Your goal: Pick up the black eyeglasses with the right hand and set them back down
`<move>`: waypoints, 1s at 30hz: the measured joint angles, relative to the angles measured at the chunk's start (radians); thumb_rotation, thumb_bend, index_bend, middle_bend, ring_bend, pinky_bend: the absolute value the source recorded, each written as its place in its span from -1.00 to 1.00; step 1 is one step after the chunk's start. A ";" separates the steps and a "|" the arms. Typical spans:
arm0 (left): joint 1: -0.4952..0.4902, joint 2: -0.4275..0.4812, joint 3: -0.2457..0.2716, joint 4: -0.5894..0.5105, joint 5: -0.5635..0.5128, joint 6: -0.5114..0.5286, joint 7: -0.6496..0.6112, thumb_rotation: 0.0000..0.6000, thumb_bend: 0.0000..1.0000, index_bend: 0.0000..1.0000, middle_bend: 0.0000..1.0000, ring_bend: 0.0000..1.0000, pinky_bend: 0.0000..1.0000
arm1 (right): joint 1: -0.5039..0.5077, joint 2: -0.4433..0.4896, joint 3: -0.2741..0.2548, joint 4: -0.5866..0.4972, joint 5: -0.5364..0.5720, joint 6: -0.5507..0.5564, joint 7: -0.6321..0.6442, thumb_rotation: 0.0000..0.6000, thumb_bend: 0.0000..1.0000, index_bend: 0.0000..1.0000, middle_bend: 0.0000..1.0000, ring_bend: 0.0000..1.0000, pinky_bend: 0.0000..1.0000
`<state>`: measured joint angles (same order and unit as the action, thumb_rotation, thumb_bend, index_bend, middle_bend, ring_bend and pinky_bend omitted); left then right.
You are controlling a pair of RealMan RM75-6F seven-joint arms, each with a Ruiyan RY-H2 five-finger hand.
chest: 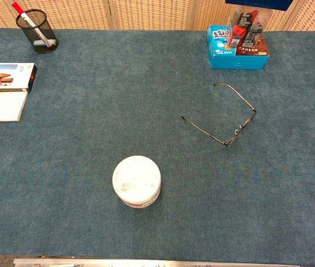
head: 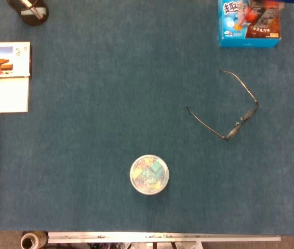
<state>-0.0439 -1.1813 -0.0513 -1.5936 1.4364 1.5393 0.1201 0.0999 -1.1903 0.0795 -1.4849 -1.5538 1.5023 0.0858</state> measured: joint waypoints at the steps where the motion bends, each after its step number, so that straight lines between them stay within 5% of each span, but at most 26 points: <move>1: 0.001 -0.001 0.000 -0.001 0.000 0.003 0.002 1.00 0.02 -0.39 -0.13 -0.27 0.12 | 0.002 -0.001 -0.001 0.002 -0.004 -0.001 0.002 1.00 0.38 0.03 -0.06 -0.29 -0.12; 23: 0.005 -0.012 0.006 0.000 0.018 -0.002 0.010 1.00 0.02 -0.39 -0.13 -0.27 0.12 | 0.031 0.037 -0.009 -0.027 -0.048 -0.008 0.005 1.00 0.40 0.03 -0.07 -0.31 -0.12; 30: 0.013 -0.022 0.007 0.029 0.010 -0.004 -0.017 1.00 0.02 -0.39 -0.13 -0.27 0.12 | 0.075 0.056 -0.011 -0.059 -0.066 -0.065 -0.026 1.00 0.65 0.03 -0.10 -0.33 -0.12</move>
<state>-0.0313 -1.2035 -0.0441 -1.5645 1.4461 1.5350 0.1027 0.1751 -1.1344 0.0682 -1.5435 -1.6195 1.4377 0.0595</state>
